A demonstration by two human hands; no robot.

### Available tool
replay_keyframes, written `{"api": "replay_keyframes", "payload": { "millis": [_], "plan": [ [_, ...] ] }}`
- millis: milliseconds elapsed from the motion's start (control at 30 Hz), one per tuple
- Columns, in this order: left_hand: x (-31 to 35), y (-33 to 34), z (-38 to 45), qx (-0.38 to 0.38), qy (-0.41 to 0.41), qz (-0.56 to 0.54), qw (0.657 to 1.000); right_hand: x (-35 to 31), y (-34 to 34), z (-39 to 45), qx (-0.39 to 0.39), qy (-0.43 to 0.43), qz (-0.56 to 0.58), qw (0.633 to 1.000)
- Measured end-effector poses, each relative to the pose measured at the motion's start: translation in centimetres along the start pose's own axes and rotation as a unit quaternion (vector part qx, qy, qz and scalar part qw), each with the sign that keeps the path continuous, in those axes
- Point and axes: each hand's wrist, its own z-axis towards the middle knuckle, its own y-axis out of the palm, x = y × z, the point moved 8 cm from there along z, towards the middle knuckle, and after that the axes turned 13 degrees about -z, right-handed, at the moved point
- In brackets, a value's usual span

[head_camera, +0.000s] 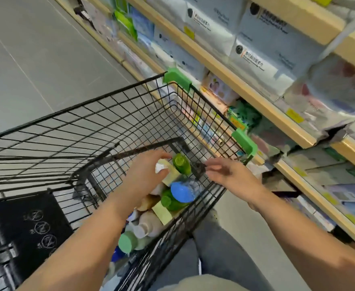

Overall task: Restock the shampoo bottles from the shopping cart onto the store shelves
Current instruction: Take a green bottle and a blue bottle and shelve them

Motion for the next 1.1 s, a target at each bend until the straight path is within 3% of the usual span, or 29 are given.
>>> {"api": "replay_keyframes", "payload": {
  "millis": [133,200,467,667,867,1000,1100],
  "plan": [
    [-1.8,2.8,2.5,-0.077,0.001,0.113,0.991,1.0,1.4,2.6,-0.029,0.015,-0.076,0.997],
    [-1.9,4.0,3.6,-0.102,0.021,0.167,0.980,1.6,2.5,3.8,-0.058,0.014,-0.166,0.984],
    [-3.3,8.1,8.1,-0.194,0.048,0.276,0.940,4.7,11.1,6.9,-0.246,0.018,-0.391,0.887],
    [-4.6,9.7,9.4,-0.249,0.019,0.291,0.924,4.9,12.8,7.0,-0.292,0.003,-0.472,0.832],
    [-5.3,10.6,10.5,-0.260,-0.005,0.287,0.922,4.6,12.1,7.9,-0.243,-0.005,-0.459,0.855],
    [-5.4,10.8,11.0,-0.268,-0.014,0.275,0.923,5.3,9.5,8.7,-0.217,0.046,-0.404,0.888],
    [-5.5,11.1,11.2,-0.268,-0.015,0.278,0.922,5.7,8.8,8.9,-0.217,0.059,-0.397,0.890]
  ]
}}
